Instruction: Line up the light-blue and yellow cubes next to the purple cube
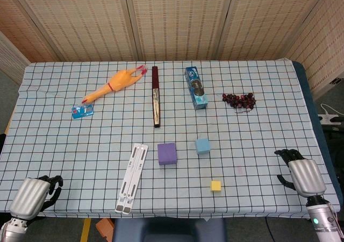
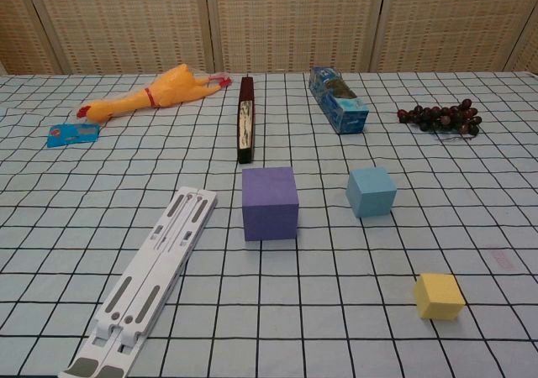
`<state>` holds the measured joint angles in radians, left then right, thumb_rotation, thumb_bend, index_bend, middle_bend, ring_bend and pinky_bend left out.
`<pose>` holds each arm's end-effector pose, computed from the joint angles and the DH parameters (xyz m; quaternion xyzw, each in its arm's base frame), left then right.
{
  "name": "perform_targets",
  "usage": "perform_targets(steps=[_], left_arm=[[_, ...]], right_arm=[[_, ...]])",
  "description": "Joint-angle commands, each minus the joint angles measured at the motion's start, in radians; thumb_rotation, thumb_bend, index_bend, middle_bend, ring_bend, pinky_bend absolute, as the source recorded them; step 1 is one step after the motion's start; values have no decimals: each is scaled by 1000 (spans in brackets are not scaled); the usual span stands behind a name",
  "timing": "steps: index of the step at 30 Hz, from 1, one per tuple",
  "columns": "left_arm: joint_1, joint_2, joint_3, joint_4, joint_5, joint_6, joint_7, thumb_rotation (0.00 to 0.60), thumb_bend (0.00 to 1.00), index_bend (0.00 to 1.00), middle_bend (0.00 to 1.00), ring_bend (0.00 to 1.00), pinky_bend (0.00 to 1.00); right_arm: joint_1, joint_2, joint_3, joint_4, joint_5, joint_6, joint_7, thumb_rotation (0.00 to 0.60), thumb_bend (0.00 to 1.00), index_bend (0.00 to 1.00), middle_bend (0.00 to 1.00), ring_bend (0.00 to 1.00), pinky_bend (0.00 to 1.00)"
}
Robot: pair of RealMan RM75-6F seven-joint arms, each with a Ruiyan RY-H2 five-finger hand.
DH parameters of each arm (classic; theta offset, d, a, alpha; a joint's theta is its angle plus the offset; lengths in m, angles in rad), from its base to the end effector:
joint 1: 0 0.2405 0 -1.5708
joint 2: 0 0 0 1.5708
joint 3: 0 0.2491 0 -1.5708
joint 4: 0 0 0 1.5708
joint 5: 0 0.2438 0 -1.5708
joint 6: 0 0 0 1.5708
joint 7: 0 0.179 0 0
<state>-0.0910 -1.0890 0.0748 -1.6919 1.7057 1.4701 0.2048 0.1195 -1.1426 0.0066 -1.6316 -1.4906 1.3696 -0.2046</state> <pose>-0.2810 0.1831 0.0915 -0.7056 -0.3245 -0.3447 0.5273 -0.3162 -0.2159 0.0891 0.6623 -0.3709 0.3038 0.5758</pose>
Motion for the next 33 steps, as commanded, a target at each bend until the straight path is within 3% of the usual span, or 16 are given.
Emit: perform_targets(steps=[1,11,14,16,20,27,33], left_arm=[[0,1,1,-2,2,1,-1,600,467,520,672,628,829],[-4,-1,-5,7,-19,-12,-7,600,466,520,673,629,829],[1,6,-1,-2,-16,-5,-10,600,467,520,673,629,829],[4,10,1,-9,-7,4,-4,600,468,520,674,629,830],[8,9,4,-14,10,18,6,600,468,521,674,628,829],[4,15,2,-16,-16,-7,0,600,468,521,674,628,831],[7,20,1,-15,-9,7,-16,600,467,520,675,628,832]], right_arm=[[2,5,-2,-9,8,-10,-4,600,112,275,289,240,667],[13,-16,13,18,11,-13,1,600,112,275,289,258,667],[22,-43,27,41,19,-16,18,600,112,285,341,362,713],[39,-65,38,56,22,-31,25,600,111,304,451,510,827],[93,-71,63,54,48,-102,-17,600,101,339,623,704,966],[193,-119,135,52,143,-215,-61,600,19,295,724,819,1000],[291,-121,160,24,265,-429,16,600,0,242,744,837,1000]])
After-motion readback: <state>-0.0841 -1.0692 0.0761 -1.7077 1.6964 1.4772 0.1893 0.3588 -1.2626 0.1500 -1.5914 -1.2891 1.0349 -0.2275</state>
